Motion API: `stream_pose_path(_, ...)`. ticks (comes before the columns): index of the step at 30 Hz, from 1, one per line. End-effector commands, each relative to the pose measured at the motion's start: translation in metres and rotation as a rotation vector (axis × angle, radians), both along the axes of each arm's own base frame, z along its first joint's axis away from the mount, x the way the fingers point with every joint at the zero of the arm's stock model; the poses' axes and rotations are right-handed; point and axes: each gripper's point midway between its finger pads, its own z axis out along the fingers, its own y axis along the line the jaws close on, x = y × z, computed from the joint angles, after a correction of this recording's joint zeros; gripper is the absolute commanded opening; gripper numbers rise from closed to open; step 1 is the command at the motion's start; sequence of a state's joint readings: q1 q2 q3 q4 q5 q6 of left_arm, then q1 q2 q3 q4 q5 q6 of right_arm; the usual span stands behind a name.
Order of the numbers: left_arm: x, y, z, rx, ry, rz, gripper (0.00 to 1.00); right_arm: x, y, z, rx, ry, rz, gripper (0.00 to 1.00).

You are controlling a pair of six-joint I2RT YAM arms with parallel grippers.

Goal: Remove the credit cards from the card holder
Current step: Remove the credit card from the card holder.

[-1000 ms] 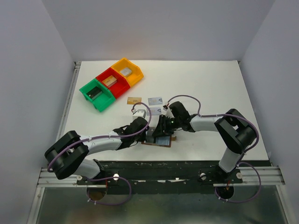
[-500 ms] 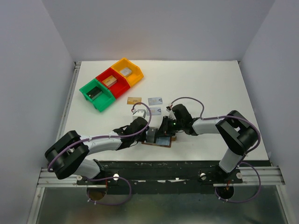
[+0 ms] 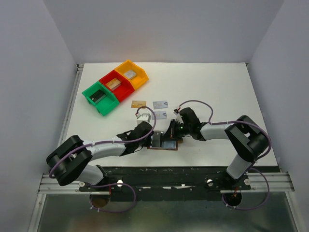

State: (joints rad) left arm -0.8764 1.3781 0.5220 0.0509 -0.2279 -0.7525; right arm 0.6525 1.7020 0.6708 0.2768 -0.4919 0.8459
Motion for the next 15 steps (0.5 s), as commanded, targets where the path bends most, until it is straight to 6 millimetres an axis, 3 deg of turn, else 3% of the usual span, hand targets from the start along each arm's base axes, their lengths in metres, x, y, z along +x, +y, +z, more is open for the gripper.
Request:
stream_pose_path(1,-0.022,0.0198,-0.0268,0.077,0.092,-0.008,0.0,0.0119,-0.0063,0.0085,0.013,-0.049,-0.044,0.0)
stream_pose_path(15,-0.022,0.0223,-0.0278,0.086,0.098,0.004,0.0,0.0083,-0.0156,0.0072,-0.003,-0.039,-0.023,0.0)
